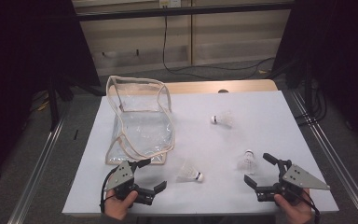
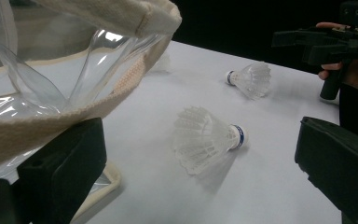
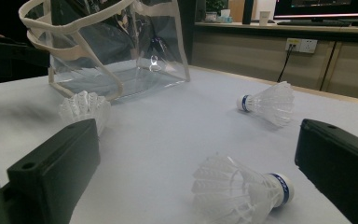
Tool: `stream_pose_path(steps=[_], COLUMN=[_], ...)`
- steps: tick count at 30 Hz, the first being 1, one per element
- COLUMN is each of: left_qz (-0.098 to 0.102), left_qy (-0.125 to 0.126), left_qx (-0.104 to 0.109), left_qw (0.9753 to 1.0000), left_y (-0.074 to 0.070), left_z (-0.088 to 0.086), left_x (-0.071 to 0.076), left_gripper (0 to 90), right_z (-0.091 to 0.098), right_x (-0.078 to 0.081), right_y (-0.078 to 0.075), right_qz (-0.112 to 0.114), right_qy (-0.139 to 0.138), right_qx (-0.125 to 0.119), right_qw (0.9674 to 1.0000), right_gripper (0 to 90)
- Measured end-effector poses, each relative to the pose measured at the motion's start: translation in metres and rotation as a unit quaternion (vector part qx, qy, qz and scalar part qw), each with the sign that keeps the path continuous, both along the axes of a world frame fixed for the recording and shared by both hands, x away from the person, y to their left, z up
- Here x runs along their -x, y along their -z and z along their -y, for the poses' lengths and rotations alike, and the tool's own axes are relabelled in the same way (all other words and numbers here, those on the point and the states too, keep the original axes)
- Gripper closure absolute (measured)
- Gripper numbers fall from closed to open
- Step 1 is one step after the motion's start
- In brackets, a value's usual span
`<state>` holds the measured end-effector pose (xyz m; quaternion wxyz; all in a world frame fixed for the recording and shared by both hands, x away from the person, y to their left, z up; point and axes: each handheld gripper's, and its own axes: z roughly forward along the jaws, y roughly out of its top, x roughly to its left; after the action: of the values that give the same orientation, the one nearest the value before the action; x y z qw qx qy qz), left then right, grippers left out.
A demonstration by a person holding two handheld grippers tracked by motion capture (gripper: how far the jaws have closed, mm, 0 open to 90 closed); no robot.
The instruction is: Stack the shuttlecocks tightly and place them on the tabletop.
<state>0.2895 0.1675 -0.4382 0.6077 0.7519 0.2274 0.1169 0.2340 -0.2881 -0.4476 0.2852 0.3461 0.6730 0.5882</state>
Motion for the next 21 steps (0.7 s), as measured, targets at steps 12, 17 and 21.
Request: stream_pose_path(steps=[12,17,21], left_qz=[-0.001,0.0,-0.003], left_qy=[0.014,0.016,0.019], left_qx=[-0.014,-0.014,-0.016], left_qw=[0.9998,0.9998,0.9997], left_y=[0.0,0.0,0.0], left_z=[0.015,0.018,0.021], left_x=[-0.001,-0.001,0.0], left_gripper=[1.7,1.7,1.7], right_z=[0.0,0.0,0.0], right_x=[0.0,0.0,0.0], right_y=[-0.001,-0.001,-0.001], right_qz=[-0.001,0.001,0.002], right_qy=[0.002,0.002,0.001], right_qx=[0.0,-0.001,0.001], right_qw=[1.0,1.0,1.0], right_gripper=[0.0,0.0,0.0])
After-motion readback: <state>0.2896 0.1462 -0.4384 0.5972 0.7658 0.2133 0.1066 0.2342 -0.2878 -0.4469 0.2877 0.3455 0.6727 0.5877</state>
